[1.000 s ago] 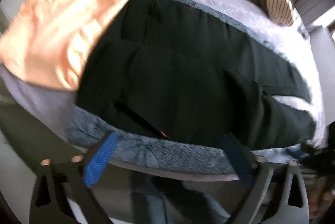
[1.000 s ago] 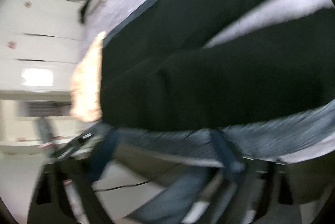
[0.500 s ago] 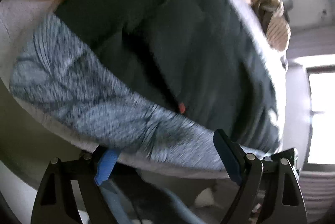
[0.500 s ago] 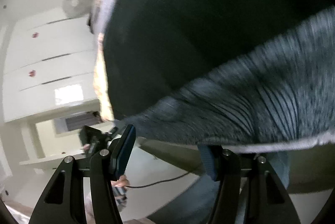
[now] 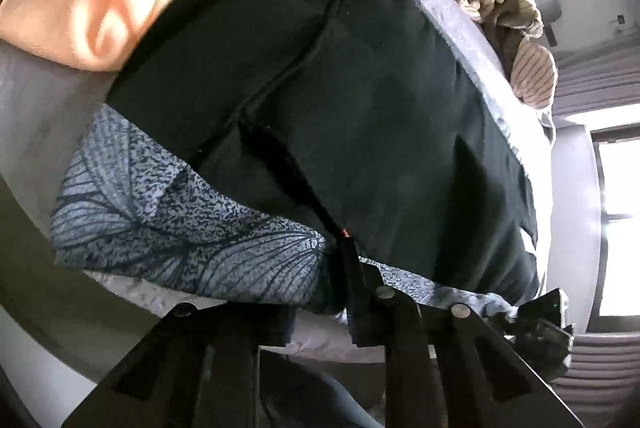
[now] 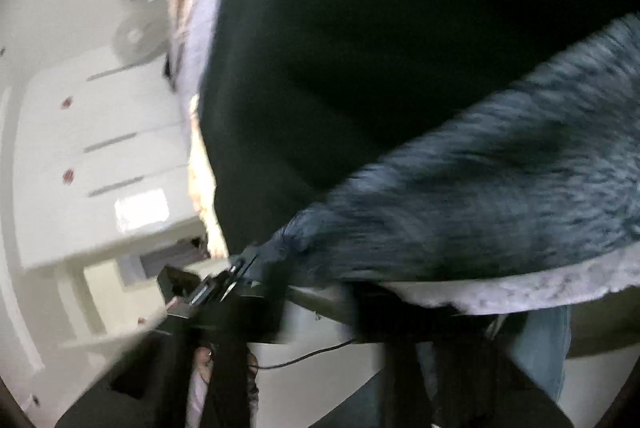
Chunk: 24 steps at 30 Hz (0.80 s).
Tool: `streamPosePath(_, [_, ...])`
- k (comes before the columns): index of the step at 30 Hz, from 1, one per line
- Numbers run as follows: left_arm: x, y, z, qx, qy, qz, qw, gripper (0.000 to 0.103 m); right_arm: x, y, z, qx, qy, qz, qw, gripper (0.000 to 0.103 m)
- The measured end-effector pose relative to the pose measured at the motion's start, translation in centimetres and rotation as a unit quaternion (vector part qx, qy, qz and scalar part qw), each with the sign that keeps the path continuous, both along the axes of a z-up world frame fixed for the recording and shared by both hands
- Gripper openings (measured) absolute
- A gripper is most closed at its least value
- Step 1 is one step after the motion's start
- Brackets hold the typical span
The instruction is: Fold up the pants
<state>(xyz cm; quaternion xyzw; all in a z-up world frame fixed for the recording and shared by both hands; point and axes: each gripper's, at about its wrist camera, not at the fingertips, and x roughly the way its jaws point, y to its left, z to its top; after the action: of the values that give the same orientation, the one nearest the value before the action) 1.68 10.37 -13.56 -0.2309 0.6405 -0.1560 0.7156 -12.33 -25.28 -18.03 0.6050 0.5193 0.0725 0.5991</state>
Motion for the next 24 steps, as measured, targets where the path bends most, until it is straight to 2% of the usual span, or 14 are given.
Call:
streamPosePath(2, [-0.2,-0.1,1.7,0.007,-0.015,-0.007,0.9998,0.016,-0.1,-0.2,1.3,0.003,-0.019,-0.005,1.000,0.009])
streamPosePath(5, [0.5,-0.7,5.7,0.010,-0.057,-0.017,0.9982,0.016,1.4,-0.3,5.1,-0.025,-0.068,0.018,0.997,0.009])
streamPosePath(9, [4.0,-1.9,9.8,0.007,-0.113,-0.028,0.9932,0.016,5.5,-1.7,10.0,-0.060,-0.127,0.046,0.989,0.009])
streamPosePath(13, [9.9,-4.5,11.1,0.015,-0.152,-0.051,0.9870,0.017,11.1,-4.3,12.3,-0.097,-0.157,0.061,0.981,0.009])
streamPosePath(16, [15.0,-6.3,10.0,0.027,-0.167,-0.067,0.9834,0.019,16.2,-6.1,11.8,-0.121,-0.152,0.067,0.979,0.009])
streamPosePath(18, [17.4,-7.3,8.8,0.044,-0.169,-0.072,0.9820,0.031,19.7,-7.1,10.3,-0.132,-0.140,0.065,0.979,0.009])
streamPosePath(19, [18.9,-7.6,7.8,0.058,-0.173,-0.071,0.9807,0.054,21.2,-7.2,9.4,-0.134,-0.133,0.063,0.980,0.009])
streamPosePath(20, [19.8,-7.6,7.0,0.084,-0.180,-0.059,0.9784,0.083,22.8,-7.4,8.3,-0.135,-0.125,0.064,0.981,0.009])
streamPosePath(21, [21.0,-7.5,6.1,0.114,-0.192,-0.040,0.9740,0.089,24.4,-7.5,6.9,-0.136,-0.115,0.066,0.982,0.009])
streamPosePath(22, [22.1,-7.6,4.9,0.124,-0.186,-0.036,0.9740,0.089,25.0,-7.9,5.6,-0.140,-0.106,0.066,0.982,0.010])
streamPosePath(24, [23.8,-7.4,2.8,0.135,-0.150,-0.037,0.9786,0.089,26.6,-7.8,2.7,-0.149,-0.080,0.060,0.984,0.012])
